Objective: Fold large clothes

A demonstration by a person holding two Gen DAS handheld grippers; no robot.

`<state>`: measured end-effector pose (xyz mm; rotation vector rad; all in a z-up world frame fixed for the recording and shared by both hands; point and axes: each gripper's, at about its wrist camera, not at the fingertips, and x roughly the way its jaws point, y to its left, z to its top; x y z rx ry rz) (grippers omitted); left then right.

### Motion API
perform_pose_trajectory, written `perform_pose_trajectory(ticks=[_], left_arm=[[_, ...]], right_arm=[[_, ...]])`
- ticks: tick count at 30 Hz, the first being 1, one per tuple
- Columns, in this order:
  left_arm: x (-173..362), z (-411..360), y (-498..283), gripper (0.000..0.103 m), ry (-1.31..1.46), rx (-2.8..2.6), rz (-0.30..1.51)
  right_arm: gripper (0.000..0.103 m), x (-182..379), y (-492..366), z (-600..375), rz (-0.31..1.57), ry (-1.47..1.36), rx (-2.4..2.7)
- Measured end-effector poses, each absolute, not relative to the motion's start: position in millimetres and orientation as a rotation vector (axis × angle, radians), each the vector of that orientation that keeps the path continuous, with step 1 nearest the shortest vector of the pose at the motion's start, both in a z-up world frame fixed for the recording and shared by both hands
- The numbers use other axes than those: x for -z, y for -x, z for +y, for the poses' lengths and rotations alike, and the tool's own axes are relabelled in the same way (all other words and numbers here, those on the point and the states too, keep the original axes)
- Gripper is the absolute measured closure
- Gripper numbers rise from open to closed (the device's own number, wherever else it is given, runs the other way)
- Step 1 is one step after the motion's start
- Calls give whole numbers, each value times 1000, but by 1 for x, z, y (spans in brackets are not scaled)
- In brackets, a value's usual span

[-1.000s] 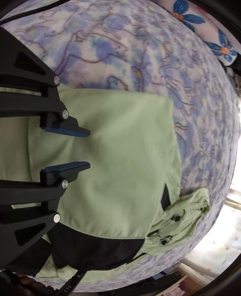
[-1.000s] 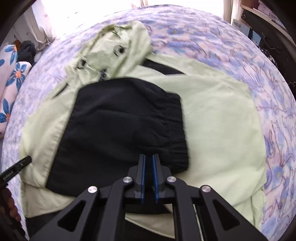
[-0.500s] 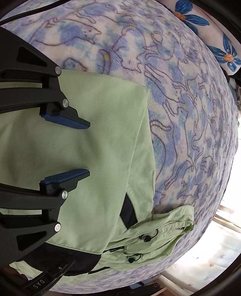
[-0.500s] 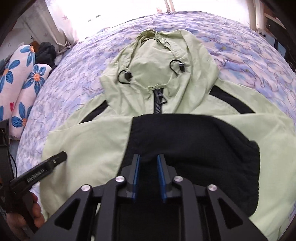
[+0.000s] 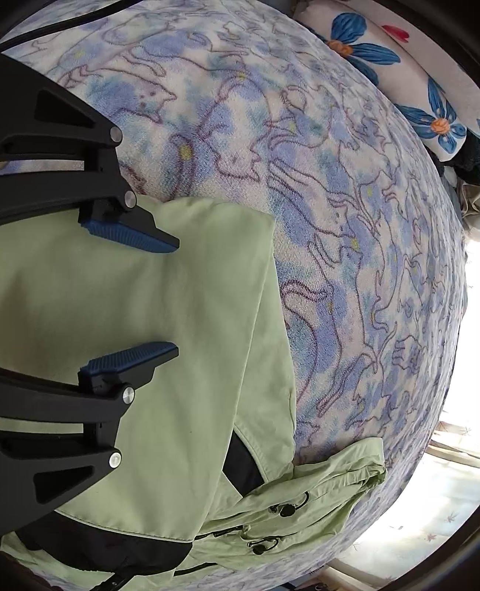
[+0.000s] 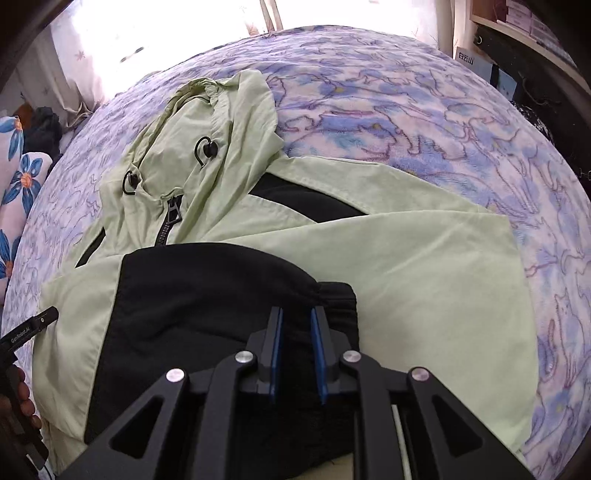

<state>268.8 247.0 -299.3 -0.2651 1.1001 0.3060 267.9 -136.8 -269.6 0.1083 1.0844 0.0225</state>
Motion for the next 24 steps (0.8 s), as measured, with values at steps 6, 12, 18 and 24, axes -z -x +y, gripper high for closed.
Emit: perform_pose_trajectory(ticks=[6, 12, 18, 24], left_arm=[[293, 244, -259, 53, 296, -313, 1131], [272, 231, -241, 53, 294, -291, 1150], [239, 216, -217, 53, 286, -257, 1161], [201, 206, -190, 53, 258, -228, 1160]], right_arm=[[88, 259, -264, -142, 1095, -198, -4], [88, 240, -255, -140, 1124, -219, -22], [87, 213, -240, -140, 1145, -227, -21], [87, 188, -217, -138, 1181, -204, -37]])
